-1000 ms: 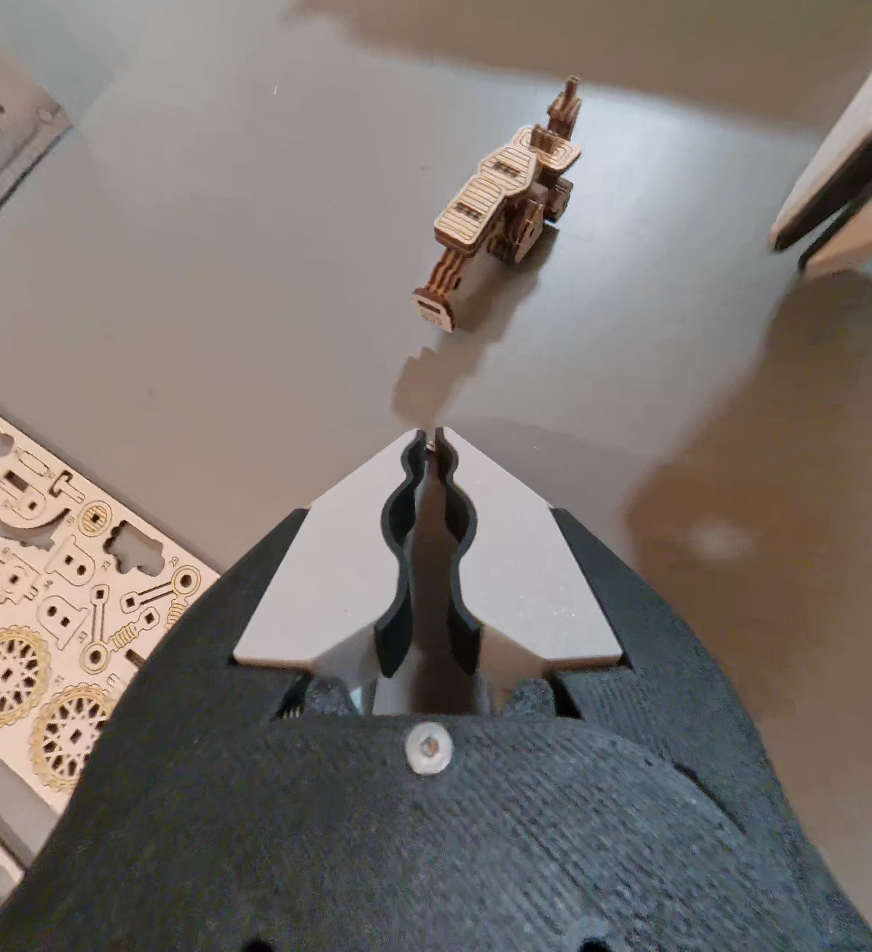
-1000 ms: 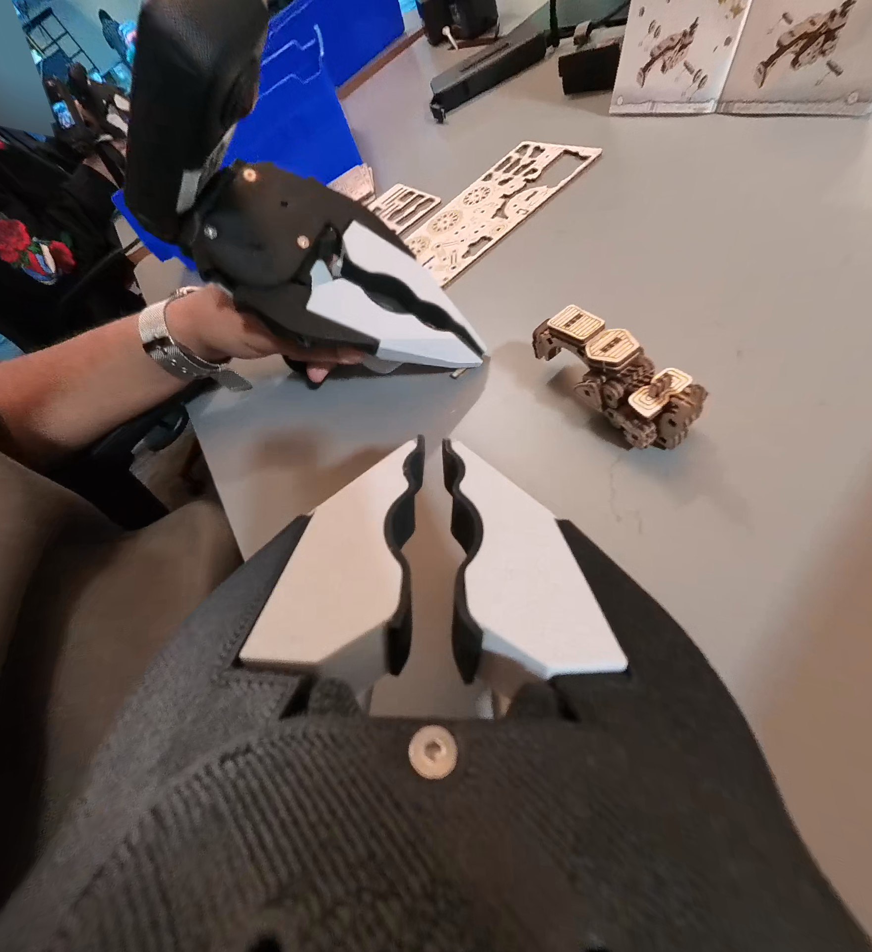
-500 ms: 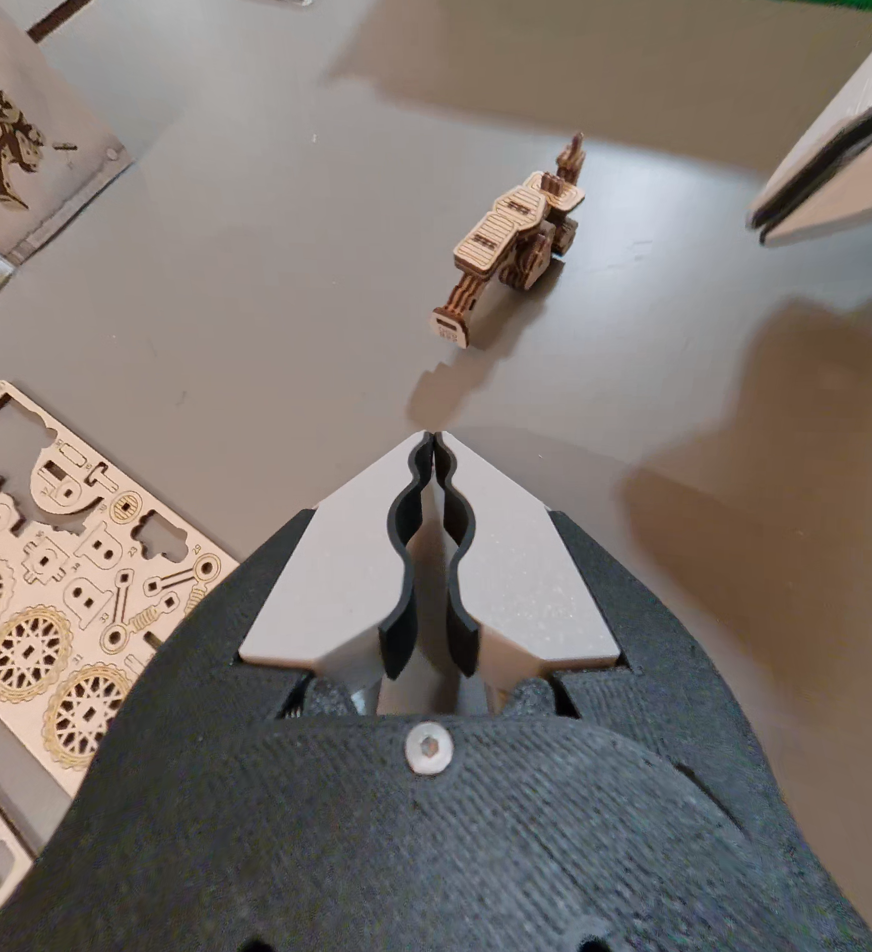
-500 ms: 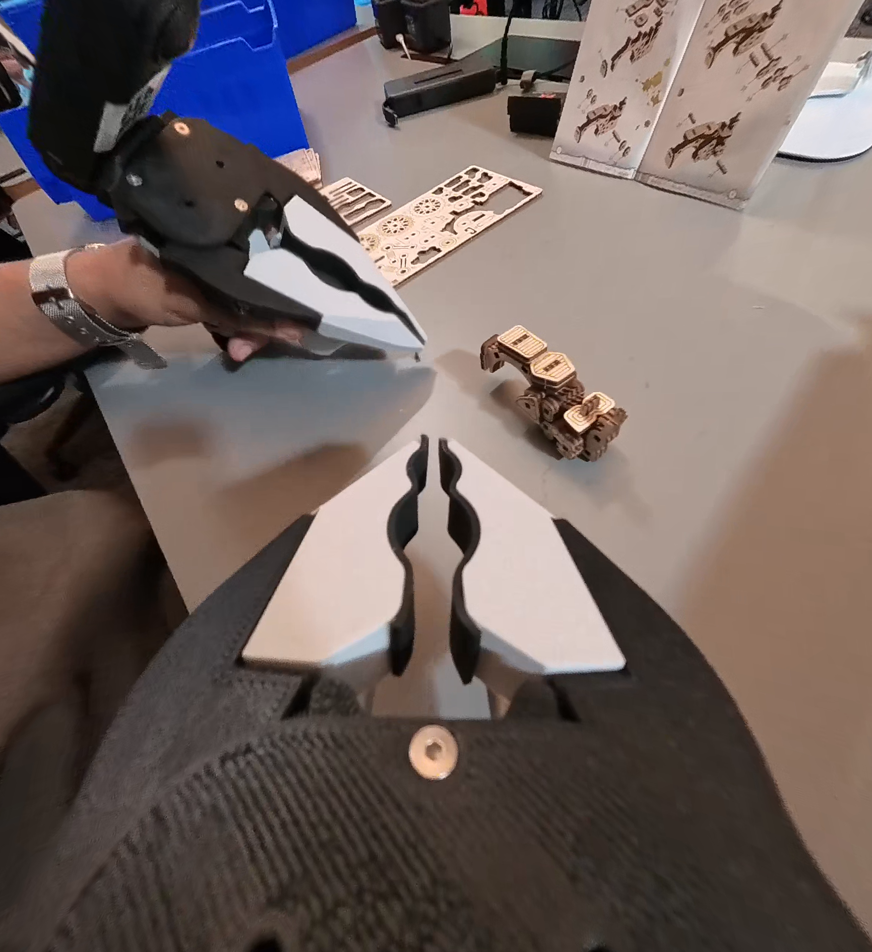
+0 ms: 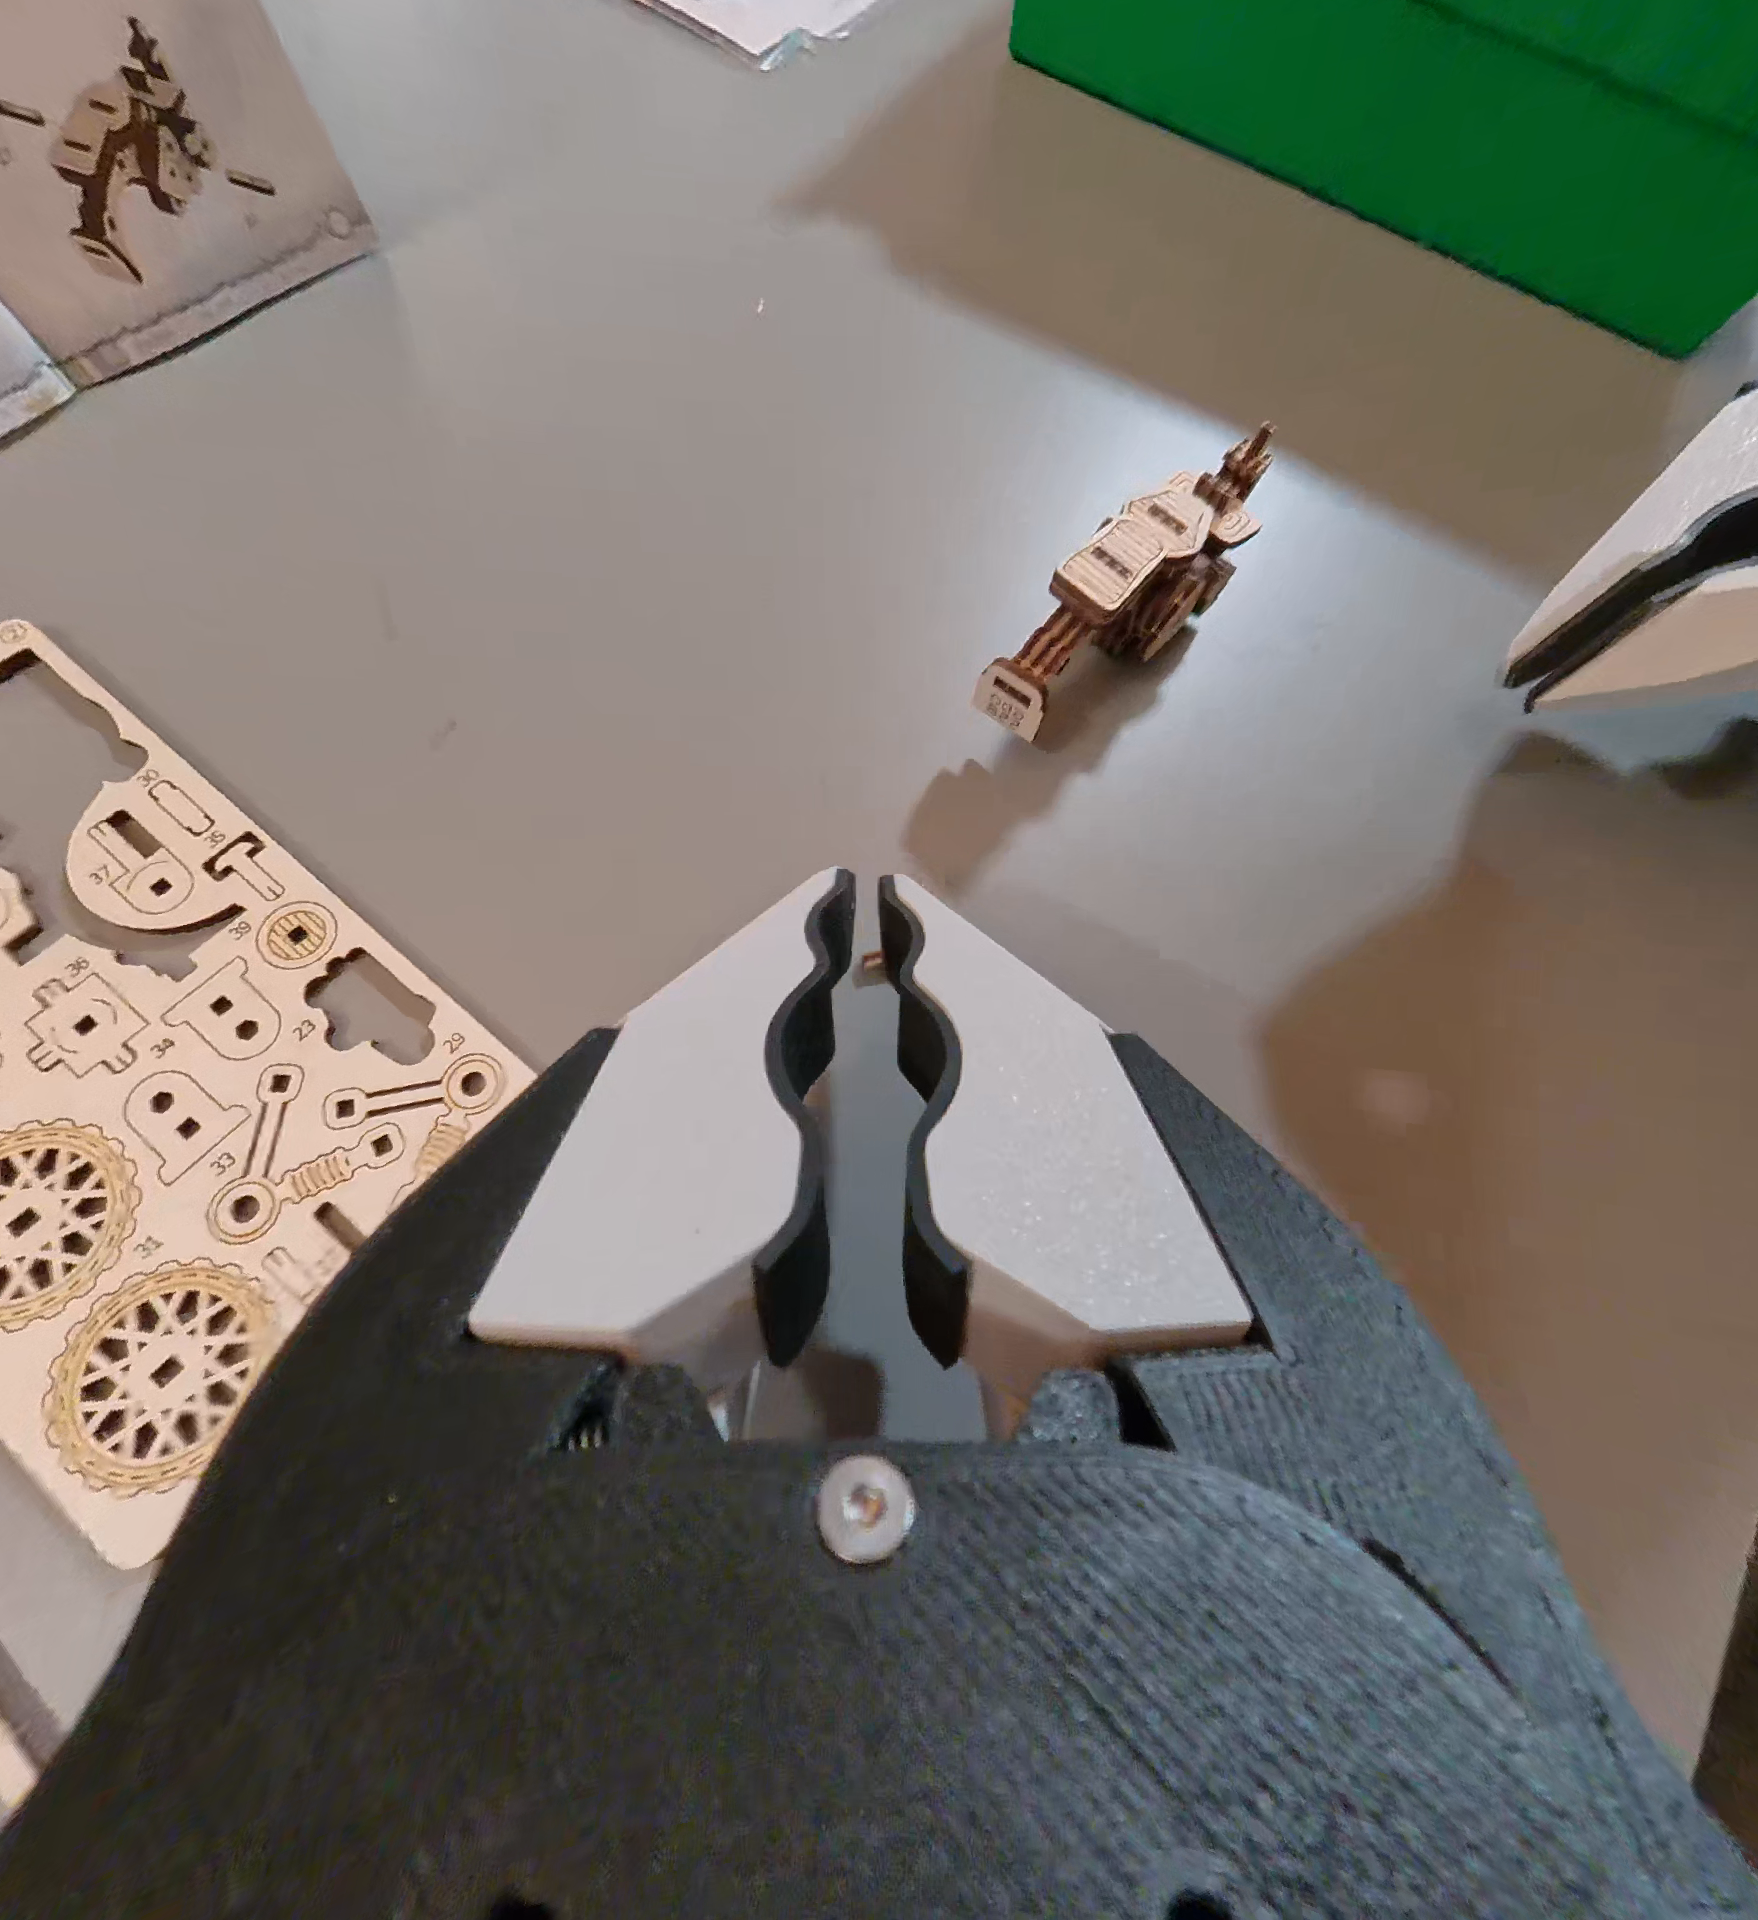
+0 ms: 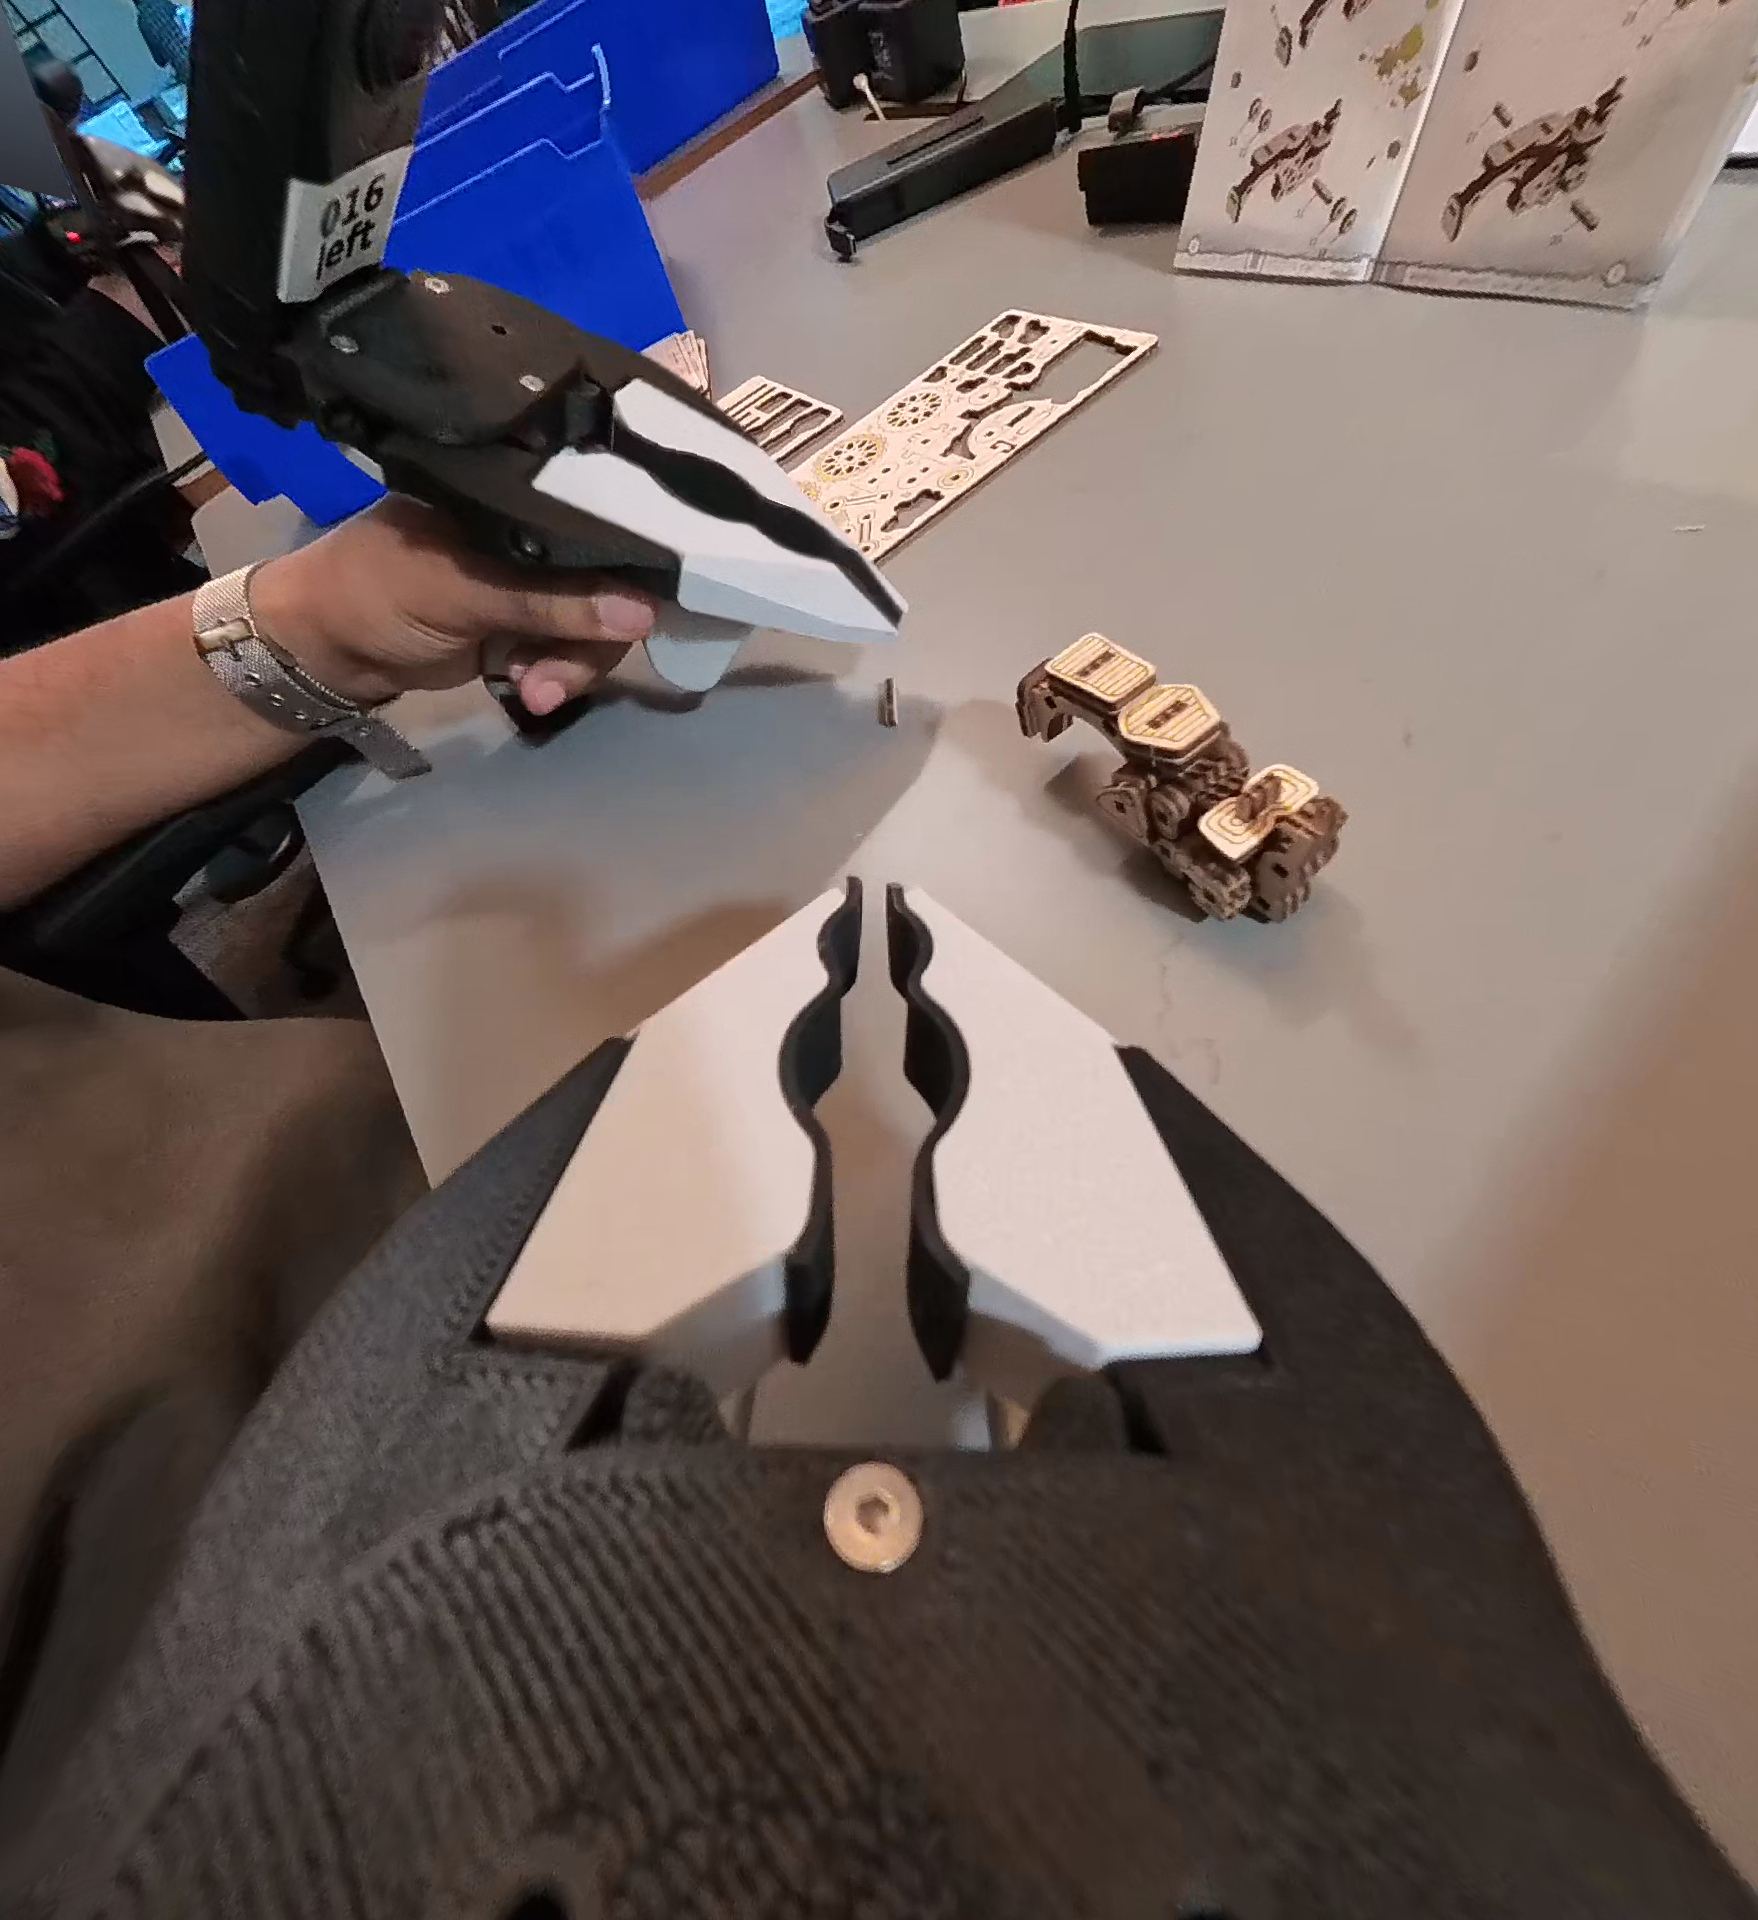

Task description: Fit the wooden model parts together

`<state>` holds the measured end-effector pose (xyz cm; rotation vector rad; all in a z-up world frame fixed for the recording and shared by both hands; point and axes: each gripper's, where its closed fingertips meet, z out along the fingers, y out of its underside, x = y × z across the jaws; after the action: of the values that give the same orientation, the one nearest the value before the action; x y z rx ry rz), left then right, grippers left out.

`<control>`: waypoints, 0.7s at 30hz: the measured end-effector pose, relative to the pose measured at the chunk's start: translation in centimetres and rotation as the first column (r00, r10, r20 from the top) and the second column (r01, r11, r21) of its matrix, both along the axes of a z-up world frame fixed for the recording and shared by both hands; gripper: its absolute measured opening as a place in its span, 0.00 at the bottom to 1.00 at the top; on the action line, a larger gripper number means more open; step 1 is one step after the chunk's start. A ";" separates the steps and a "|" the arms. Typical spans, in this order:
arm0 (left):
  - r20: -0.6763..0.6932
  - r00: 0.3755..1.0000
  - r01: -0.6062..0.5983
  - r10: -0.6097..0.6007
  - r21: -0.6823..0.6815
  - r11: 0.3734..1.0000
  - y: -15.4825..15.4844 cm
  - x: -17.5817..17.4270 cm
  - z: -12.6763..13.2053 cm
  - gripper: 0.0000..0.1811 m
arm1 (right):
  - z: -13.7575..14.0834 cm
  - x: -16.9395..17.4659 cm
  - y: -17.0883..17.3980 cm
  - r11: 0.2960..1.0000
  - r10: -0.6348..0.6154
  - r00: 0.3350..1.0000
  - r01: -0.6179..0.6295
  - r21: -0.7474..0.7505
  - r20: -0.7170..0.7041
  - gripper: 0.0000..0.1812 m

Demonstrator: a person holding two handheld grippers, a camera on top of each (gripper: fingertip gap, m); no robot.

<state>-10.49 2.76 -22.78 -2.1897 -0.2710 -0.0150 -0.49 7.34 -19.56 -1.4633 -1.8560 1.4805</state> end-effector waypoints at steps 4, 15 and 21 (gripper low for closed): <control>-0.126 0.991 0.027 -0.036 -0.068 0.997 -0.4 -0.3 -0.6 0.06 | -0.1 0.2 -0.5 1.000 0.015 1.000 -0.015 0.020 -0.005 0.01; -0.235 0.954 0.144 -0.184 -0.177 0.974 -0.3 1.8 -2.0 0.04 | 0.5 0.7 -1.1 0.999 0.039 0.999 -0.039 -0.028 -0.012 0.01; -0.244 0.950 0.156 -0.193 -0.162 0.974 -0.3 2.0 -1.7 0.00 | 0.4 0.6 -1.0 0.999 0.035 0.999 -0.035 -0.026 -0.010 0.01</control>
<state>-8.50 2.50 -24.48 -2.3199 0.0732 0.1963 0.10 6.33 -19.12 -1.4403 -1.8724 1.5309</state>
